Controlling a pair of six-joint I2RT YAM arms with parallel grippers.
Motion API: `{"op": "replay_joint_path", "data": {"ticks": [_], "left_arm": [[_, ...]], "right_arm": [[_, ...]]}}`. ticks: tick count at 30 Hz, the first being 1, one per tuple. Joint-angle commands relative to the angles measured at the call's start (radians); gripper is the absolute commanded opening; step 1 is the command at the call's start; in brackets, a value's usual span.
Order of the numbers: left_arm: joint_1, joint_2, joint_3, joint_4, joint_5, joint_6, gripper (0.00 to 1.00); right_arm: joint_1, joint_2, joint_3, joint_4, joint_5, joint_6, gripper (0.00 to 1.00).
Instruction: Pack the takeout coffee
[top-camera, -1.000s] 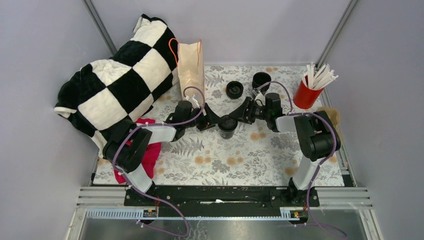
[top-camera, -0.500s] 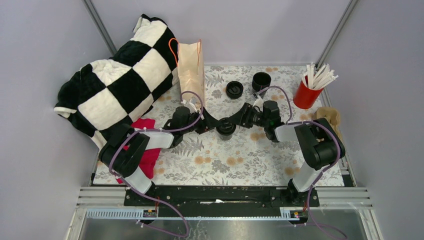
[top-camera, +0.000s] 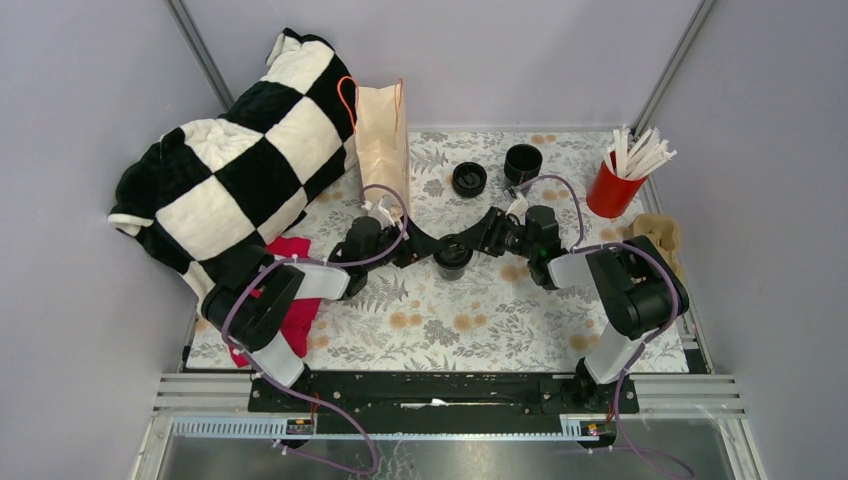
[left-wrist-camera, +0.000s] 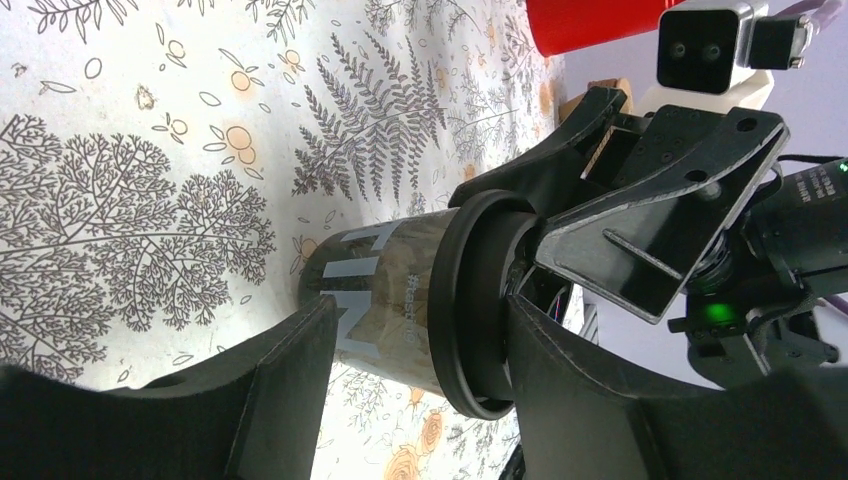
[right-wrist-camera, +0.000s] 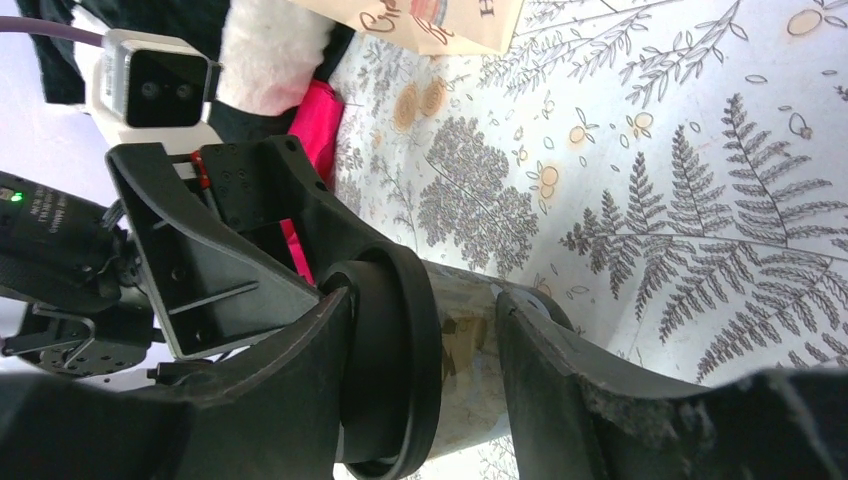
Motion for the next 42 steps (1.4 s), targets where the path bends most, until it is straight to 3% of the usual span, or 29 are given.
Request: {"op": "replay_joint_path", "data": {"ticks": [1,6,15,25,34,42], "left_arm": [[-0.032,0.047,-0.051,-0.457,-0.093,0.150,0.65],[-0.035,-0.030,0.057,-0.594,-0.106,0.204,0.67],[-0.043,0.014,0.089,-0.630,-0.116,0.248,0.67],[-0.102,-0.052,0.164,-0.680,-0.113,0.248,0.76],[-0.104,-0.135,0.253,-0.750,-0.099,0.256,0.98],[-0.103,-0.195,0.289,-0.749,-0.034,0.243,0.99]], "right_arm": [[0.022,0.014,-0.036,-0.527,0.072,-0.199,0.61],[0.021,-0.120,0.022,-0.629,0.035,-0.181,0.73],[0.003,-0.133,0.090,-0.613,-0.070,-0.139,0.86],[-0.013,-0.151,0.058,-0.596,-0.097,-0.171,0.85],[-0.010,-0.137,0.068,-0.592,-0.099,-0.209,0.86],[-0.010,-0.153,0.110,-0.637,-0.103,-0.232,0.86]]}}
